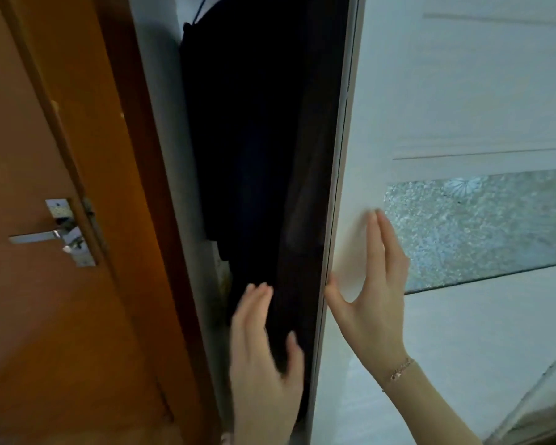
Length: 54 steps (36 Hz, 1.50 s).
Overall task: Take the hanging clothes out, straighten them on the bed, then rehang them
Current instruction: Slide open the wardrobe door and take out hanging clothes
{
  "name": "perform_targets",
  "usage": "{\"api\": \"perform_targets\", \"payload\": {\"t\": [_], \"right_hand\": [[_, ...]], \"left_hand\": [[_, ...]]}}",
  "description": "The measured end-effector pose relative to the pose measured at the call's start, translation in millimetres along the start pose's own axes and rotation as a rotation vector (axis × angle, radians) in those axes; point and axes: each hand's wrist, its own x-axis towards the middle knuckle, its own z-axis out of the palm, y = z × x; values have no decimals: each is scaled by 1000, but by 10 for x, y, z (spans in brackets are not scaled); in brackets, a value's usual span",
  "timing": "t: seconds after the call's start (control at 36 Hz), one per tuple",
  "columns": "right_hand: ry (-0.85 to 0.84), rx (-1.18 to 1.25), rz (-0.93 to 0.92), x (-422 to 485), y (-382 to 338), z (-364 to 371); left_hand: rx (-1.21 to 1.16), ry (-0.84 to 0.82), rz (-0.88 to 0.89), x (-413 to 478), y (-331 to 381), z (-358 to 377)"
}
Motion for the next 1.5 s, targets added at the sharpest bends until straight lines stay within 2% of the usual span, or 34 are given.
{"api": "perform_targets", "payload": {"t": [0.14, 0.19, 0.36, 0.69, 0.86, 1.03, 1.19, 1.5], "right_hand": [[-46, -30, -35, 84, 237, -183], [-50, -28, -32, 114, 317, -233], [-27, -23, -44, 170, 543, -345], [-57, -49, -78, 283, 1064, -541], [-43, -82, -49, 325, 1316, -614], [-18, -99, -4, 396, 1603, -729], [-26, -137, 58, 482, 1937, -943], [15, -206, 161, 614, 2523, -1267]], "left_hand": [[-151, -438, -231, 54, 86, 707], [-249, -536, -262, 59, 103, 880], [-322, -468, -350, 61, 161, 1145], [-384, -520, -407, 80, 372, 1597], [-393, -562, -348, 87, 429, 1868], [-519, -553, -318, 70, 579, 2214], [-572, -649, -281, 94, 743, 2647], [-656, -727, -219, 158, 1043, 3419]]}}
